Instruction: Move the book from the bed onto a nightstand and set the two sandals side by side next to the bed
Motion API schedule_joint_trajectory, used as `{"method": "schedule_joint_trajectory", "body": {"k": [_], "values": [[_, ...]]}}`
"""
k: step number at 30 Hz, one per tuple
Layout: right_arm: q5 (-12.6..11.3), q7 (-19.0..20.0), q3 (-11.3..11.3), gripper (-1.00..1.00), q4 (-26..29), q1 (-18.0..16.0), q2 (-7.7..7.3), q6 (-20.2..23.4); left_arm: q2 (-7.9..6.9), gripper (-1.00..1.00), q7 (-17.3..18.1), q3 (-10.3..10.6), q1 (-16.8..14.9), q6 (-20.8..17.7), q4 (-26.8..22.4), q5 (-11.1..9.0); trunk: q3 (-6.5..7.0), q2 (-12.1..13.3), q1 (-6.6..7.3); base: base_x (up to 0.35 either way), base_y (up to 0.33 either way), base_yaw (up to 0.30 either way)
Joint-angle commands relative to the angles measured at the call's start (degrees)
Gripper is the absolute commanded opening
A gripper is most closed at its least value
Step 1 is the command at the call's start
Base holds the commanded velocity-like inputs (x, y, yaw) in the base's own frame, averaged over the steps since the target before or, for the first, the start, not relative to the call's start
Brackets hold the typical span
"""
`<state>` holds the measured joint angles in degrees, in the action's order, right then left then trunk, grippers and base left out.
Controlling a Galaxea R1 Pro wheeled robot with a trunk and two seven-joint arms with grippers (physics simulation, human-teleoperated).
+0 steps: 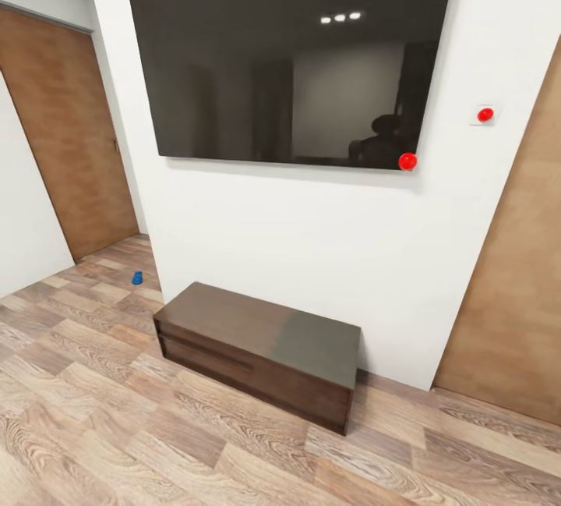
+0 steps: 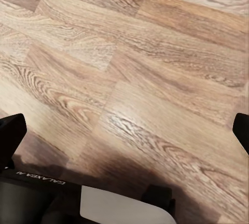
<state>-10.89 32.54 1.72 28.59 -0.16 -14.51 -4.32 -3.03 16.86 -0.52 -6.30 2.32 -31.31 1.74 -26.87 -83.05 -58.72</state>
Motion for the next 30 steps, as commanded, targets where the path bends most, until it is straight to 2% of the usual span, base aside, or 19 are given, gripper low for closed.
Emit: {"method": "schedule_joint_trajectory", "body": {"k": [1, 7, 21, 30], "values": [[-0.3, 0.3, 0.1, 1.0, 0.0, 0.0, 0.01, 0.0, -0.01, 1.0, 0.2, -0.1, 0.0, 0.2, 0.0, 0.2, -0.05, 0.0, -0.01, 0.087, -0.037, 0.0], [-0.3, 0.3, 0.1, 1.0, 0.0, 0.0, 0.01, 0.0, 0.0, 1.0, 0.2, -0.1, 0.0, 0.2, 0.0, 0.2, -0.05, 0.0, -0.01, 0.033, -0.014, 0.023], [-0.3, 0.3, 0.2, 1.0, 0.0, 0.0, 0.0, 0.0, -0.02, 1.0, 0.2, 0.0, 0.0, 0.2, 0.0, 0.2, -0.05, 0.0, -0.01, 0.002, -0.001, 0.178], [-0.3, 0.3, 0.1, 1.0, 0.0, 0.0, 0.01, 0.0, 0.03, 1.0, 0.2, 0.0, 0.0, 0.2, 0.0, 0.3, -0.05, 0.0, -0.01, 0.0, 0.0, 0.065]]}}
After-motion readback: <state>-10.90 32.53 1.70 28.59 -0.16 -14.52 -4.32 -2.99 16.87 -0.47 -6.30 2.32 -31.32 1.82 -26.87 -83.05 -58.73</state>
